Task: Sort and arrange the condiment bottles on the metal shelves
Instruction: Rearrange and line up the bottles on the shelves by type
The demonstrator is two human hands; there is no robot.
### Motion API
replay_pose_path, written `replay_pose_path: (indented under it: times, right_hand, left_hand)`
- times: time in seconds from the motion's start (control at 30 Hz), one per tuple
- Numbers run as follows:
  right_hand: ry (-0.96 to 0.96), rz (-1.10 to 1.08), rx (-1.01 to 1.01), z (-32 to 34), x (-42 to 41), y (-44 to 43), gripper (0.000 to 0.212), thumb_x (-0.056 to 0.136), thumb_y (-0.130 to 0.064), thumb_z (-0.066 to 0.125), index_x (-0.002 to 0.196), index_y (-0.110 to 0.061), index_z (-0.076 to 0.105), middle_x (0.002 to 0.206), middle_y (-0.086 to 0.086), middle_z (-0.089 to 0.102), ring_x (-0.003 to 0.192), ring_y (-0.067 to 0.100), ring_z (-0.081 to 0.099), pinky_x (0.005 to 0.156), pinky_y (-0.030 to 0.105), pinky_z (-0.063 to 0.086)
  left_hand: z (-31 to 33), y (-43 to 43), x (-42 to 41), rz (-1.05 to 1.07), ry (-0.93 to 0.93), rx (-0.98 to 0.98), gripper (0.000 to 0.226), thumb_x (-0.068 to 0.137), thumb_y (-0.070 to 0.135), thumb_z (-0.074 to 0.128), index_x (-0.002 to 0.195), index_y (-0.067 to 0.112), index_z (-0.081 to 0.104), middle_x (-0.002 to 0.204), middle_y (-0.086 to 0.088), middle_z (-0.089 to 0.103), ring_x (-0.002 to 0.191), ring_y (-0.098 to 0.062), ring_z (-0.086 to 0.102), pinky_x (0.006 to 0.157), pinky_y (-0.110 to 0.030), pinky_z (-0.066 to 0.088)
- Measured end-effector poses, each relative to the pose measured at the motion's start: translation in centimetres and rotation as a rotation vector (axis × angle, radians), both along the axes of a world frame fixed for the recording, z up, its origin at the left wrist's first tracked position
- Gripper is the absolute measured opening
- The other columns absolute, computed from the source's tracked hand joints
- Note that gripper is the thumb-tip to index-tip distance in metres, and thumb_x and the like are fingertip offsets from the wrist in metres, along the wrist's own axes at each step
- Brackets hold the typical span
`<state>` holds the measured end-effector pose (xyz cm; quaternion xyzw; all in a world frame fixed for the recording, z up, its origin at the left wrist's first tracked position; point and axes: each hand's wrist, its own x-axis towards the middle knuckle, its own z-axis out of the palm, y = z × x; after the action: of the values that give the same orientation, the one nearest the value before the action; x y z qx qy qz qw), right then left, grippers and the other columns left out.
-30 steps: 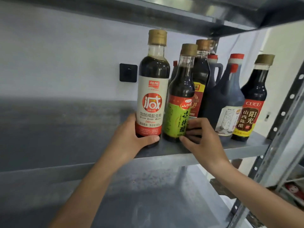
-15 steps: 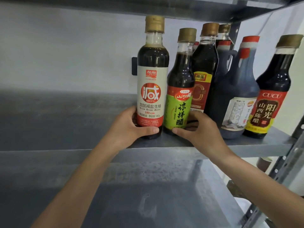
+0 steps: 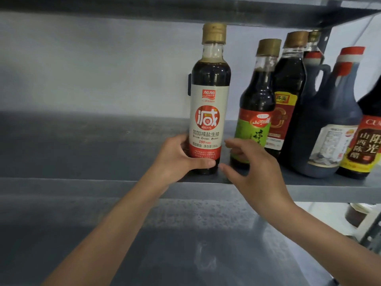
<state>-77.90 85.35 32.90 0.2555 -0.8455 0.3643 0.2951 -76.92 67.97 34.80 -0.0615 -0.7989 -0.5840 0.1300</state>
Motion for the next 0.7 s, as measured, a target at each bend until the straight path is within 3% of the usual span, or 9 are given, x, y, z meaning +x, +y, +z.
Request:
replay_pose_path:
  times: [0.07, 0.17, 0.27, 0.4, 0.6, 0.7]
  right_hand:
    - [-0.09, 0.089, -0.073, 0.6, 0.1, -1.5, 0.047, 0.082, -0.025, 0.069, 0.127, -0.023, 0.056, 0.116, -0.016, 0.058, 0.102, 0.0, 0.057, 0.088, 0.019, 0.048]
    - [-0.175, 0.224, -0.192, 1.4, 0.2, -4.0, 0.038, 0.084, -0.023, 0.065, 0.122, -0.025, 0.06, 0.108, -0.021, 0.063, 0.099, -0.005, 0.061, 0.085, 0.016, 0.051]
    - [-0.228, 0.308, -0.213, 1.9, 0.7, -7.2, 0.036, 0.082, -0.021, 0.067, 0.115, -0.033, 0.06, 0.105, -0.024, 0.064, 0.096, -0.004, 0.063, 0.081, 0.016, 0.052]
    - [-0.35, 0.445, -0.301, 2.6, 1.5, -13.2, 0.033, 0.076, -0.013, 0.071, 0.104, -0.03, 0.065, 0.096, -0.021, 0.069, 0.088, -0.003, 0.067, 0.069, 0.012, 0.052]
    - [-0.43, 0.559, -0.32, 3.2, 3.2, -24.8, 0.033, 0.074, -0.01, 0.072, 0.102, -0.026, 0.063, 0.095, -0.018, 0.067, 0.082, -0.005, 0.067, 0.059, 0.01, 0.05]
    - [-0.443, 0.601, -0.282, 4.3, 4.2, -31.1, 0.037, 0.069, -0.019, 0.075, 0.101, -0.03, 0.06, 0.094, -0.02, 0.066, 0.082, -0.009, 0.064, 0.062, 0.007, 0.05]
  left_hand:
    - [-0.1, -1.0, 0.5, -0.004, -0.001, 0.04, 0.053, 0.06, 0.013, 0.086, 0.109, 0.018, 0.066, 0.101, 0.006, 0.072, 0.089, -0.006, 0.069, 0.075, -0.017, 0.055]
    - [-0.1, -3.3, 1.5, -0.022, -0.006, 0.092, 0.049, 0.06, 0.006, 0.085, 0.104, 0.019, 0.068, 0.098, 0.004, 0.074, 0.086, -0.007, 0.07, 0.069, -0.015, 0.054]
    - [0.0, -6.7, 2.8, -0.006, 0.005, 0.079, 0.052, 0.059, 0.009, 0.086, 0.106, 0.018, 0.068, 0.099, 0.005, 0.074, 0.09, -0.009, 0.07, 0.078, -0.022, 0.055]
    - [0.3, -12.9, 4.7, 0.041, 0.0, 0.06, 0.054, 0.058, 0.012, 0.087, 0.109, 0.019, 0.068, 0.103, 0.005, 0.073, 0.094, -0.01, 0.069, 0.084, -0.03, 0.054]
    - [0.6, -24.5, 8.0, 0.11, -0.007, 0.05, 0.049, 0.059, 0.01, 0.086, 0.104, 0.021, 0.069, 0.1, 0.005, 0.073, 0.09, -0.009, 0.07, 0.077, -0.023, 0.056]
    - [0.5, -29.8, 9.6, 0.111, 0.003, 0.06, 0.049, 0.061, 0.008, 0.085, 0.106, 0.018, 0.069, 0.099, 0.002, 0.074, 0.089, -0.011, 0.07, 0.078, -0.024, 0.057]
